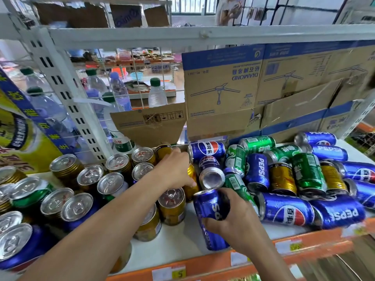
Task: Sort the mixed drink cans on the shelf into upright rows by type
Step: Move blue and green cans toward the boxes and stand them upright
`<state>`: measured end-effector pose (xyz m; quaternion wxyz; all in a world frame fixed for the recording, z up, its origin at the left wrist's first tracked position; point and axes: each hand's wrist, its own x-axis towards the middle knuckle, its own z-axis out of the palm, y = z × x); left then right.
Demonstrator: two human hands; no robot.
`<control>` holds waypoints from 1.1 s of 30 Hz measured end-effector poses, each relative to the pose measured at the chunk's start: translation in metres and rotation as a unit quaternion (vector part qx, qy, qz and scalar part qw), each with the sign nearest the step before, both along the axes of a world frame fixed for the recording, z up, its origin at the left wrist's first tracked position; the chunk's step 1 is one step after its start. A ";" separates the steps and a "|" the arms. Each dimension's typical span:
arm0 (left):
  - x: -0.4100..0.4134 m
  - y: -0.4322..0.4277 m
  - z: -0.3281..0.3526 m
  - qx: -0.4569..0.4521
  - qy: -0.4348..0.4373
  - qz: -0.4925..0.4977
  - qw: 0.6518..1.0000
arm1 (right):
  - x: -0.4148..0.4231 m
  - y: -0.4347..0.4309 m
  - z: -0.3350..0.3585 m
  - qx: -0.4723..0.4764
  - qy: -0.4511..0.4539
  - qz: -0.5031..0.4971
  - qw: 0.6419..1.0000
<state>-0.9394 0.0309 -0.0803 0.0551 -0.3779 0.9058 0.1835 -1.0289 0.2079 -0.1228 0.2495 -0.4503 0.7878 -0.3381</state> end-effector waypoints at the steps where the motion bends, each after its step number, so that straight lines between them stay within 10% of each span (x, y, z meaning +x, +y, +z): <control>1: 0.001 0.000 -0.001 0.012 -0.001 -0.006 1.000 | 0.001 0.001 -0.003 -0.015 -0.006 -0.006 1.000; 33: 0.046 -0.013 0.016 -0.055 -0.011 -0.085 0.995 | 0.061 -0.008 -0.030 -0.114 -0.014 0.131 0.985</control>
